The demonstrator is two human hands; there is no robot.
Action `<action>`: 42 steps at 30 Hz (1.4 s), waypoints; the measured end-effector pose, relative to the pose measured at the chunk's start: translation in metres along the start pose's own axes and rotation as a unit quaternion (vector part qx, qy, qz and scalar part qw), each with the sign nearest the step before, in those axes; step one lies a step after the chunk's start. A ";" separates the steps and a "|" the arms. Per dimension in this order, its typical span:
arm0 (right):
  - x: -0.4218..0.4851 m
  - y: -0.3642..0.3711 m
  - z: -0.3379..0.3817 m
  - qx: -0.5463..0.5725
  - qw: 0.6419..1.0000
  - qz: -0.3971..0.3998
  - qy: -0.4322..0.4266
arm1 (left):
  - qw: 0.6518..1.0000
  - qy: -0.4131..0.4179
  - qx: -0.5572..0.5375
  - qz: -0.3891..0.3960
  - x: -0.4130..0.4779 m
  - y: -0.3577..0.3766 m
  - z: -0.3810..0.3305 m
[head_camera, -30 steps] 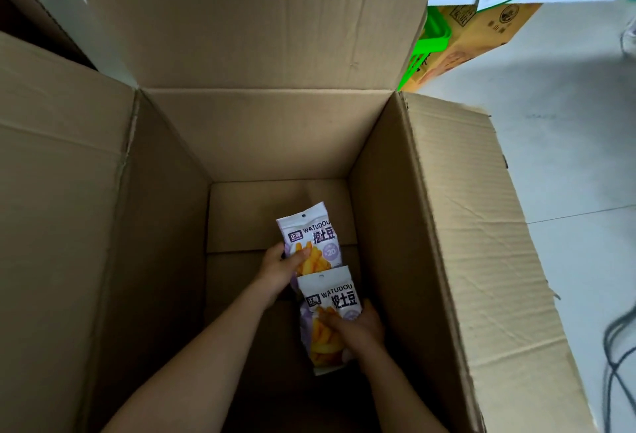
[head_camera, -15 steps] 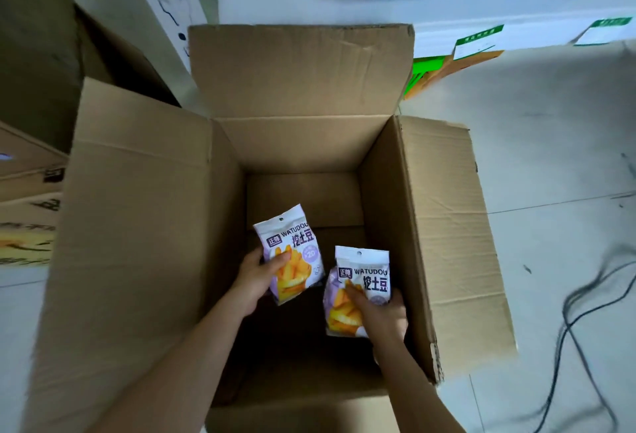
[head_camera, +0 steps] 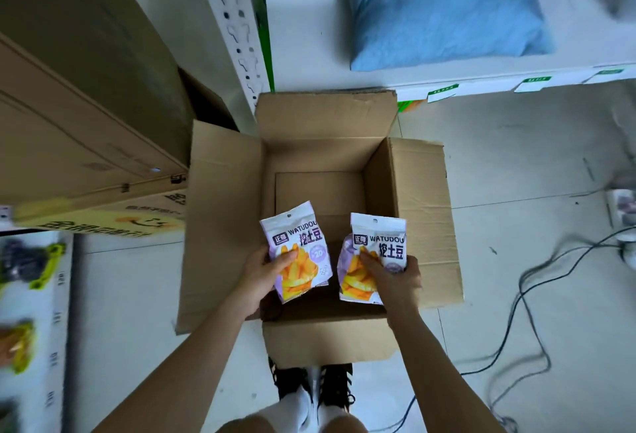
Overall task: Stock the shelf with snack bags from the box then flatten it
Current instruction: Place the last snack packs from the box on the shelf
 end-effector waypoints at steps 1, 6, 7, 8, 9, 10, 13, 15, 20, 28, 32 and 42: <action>-0.008 -0.006 0.012 0.003 1.000 0.000 0.000 | 1.000 0.004 -0.001 0.000 -0.015 -0.002 -0.005; -0.044 -0.035 0.060 -0.005 1.000 0.006 -0.014 | 1.000 0.015 -0.003 0.004 -0.086 -0.008 -0.027; -0.050 -0.041 0.068 -0.005 1.000 0.004 -0.016 | 1.000 0.016 -0.003 0.006 -0.100 -0.008 -0.030; -0.057 -0.047 0.077 -0.005 1.000 0.003 -0.020 | 1.000 0.018 -0.003 0.008 -0.114 -0.008 -0.033; -0.064 -0.053 0.086 -0.006 1.000 0.001 -0.022 | 1.000 0.022 0.001 0.009 -0.128 -0.009 -0.034; -0.071 -0.059 0.094 -0.008 1.000 0.001 -0.026 | 1.000 0.025 0.003 0.010 -0.141 -0.010 -0.036; -0.090 -0.076 0.118 -0.009 0.999 0.000 -0.050 | 0.999 0.034 0.008 0.011 -0.179 -0.015 -0.035; -0.101 -0.085 0.131 -0.010 0.998 0.000 -0.069 | 0.999 0.041 -0.004 0.006 -0.203 -0.019 -0.032; -0.133 -0.102 0.165 -0.027 0.990 0.033 -0.138 | 0.994 0.076 -0.076 -0.012 -0.264 -0.024 -0.019; -0.212 -0.120 0.222 -0.039 0.952 0.169 -0.253 | 0.964 0.141 -0.200 -0.104 -0.372 -0.037 0.031; -0.264 -0.121 0.240 -0.037 0.926 0.234 -0.294 | 0.942 0.173 -0.248 -0.146 -0.434 -0.052 0.065; -0.420 -0.096 0.247 -0.037 0.843 0.367 -0.391 | 0.887 0.214 -0.322 -0.253 -0.555 -0.112 0.176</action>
Point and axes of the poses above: each hand's wrist, its own x-axis towards the middle knuckle, its own y-axis out of the palm, z = x × y, the point moved 5 cm from there along x, towards the middle knuckle, and after that the axes turned 15 degrees about -y, right-handed, at the moved point
